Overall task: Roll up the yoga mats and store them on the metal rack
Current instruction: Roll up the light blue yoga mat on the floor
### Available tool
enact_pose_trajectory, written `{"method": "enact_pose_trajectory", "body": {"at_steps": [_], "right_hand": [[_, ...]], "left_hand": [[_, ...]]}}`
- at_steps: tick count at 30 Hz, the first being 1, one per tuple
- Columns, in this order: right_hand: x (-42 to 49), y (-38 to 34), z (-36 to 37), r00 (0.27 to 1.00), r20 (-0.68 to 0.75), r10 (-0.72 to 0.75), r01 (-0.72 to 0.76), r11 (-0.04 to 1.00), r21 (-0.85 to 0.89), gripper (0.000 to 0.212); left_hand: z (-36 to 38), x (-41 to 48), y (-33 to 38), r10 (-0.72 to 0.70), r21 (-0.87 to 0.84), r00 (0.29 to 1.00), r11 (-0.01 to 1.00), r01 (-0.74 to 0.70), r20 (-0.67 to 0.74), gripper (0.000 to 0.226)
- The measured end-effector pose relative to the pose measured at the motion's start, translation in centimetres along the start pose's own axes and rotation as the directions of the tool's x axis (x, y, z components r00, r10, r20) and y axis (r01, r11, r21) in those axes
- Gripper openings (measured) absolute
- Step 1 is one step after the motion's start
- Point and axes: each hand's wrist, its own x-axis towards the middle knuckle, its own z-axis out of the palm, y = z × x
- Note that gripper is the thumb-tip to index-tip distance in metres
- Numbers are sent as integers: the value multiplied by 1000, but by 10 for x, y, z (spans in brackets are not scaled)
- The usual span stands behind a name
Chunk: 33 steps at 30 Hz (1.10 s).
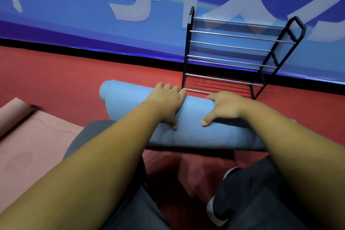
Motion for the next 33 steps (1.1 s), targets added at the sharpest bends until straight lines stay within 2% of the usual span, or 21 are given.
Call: {"method": "enact_pose_trajectory", "body": {"at_steps": [3, 5, 9, 12, 14, 17, 19, 24, 27, 30, 33], "right_hand": [[-5, -5, 1, 999, -10, -47, 46, 995, -91, 86], [-8, -6, 5, 994, -24, -106, 102, 985, -138, 92], [-11, -11, 21, 986, -78, -146, 107, 921, -375, 141], [-10, -9, 37, 949, -194, -249, 118, 851, -512, 158], [-10, -9, 40, 928, -242, -284, 116, 837, -535, 150], [-10, -14, 37, 927, -246, -283, 124, 851, -510, 119], [-9, -15, 34, 928, -238, -286, 138, 859, -494, 107], [-5, -13, 26, 946, -212, -246, 149, 910, -388, 103], [-6, -15, 19, 963, -188, -190, 146, 963, -226, 91], [-6, -17, 11, 975, -163, -149, 130, 984, -119, 88], [-7, -21, 5, 981, -145, -130, 118, 989, -90, 86]], "left_hand": [[-2, 0, -5, -19, -117, 999, 993, 16, -31, 97], [-2, -2, -10, -35, -217, 999, 975, 35, 6, 91], [-8, -5, -20, -58, -372, 990, 922, 103, 130, 81], [-14, -6, -24, -51, -436, 984, 892, 122, 172, 78], [-15, -6, -25, -39, -463, 979, 877, 130, 200, 78], [-15, -5, -24, -29, -480, 974, 866, 138, 226, 81], [-14, -5, -24, -23, -478, 973, 868, 133, 230, 84], [-9, -7, -21, -1, -393, 982, 916, 77, 190, 87], [-9, -11, -15, 5, -228, 991, 973, 25, 132, 104], [-8, -15, -4, -2, -64, 998, 998, 6, 64, 120], [-6, -12, 0, -25, -51, 999, 998, 23, -42, 111]]}}
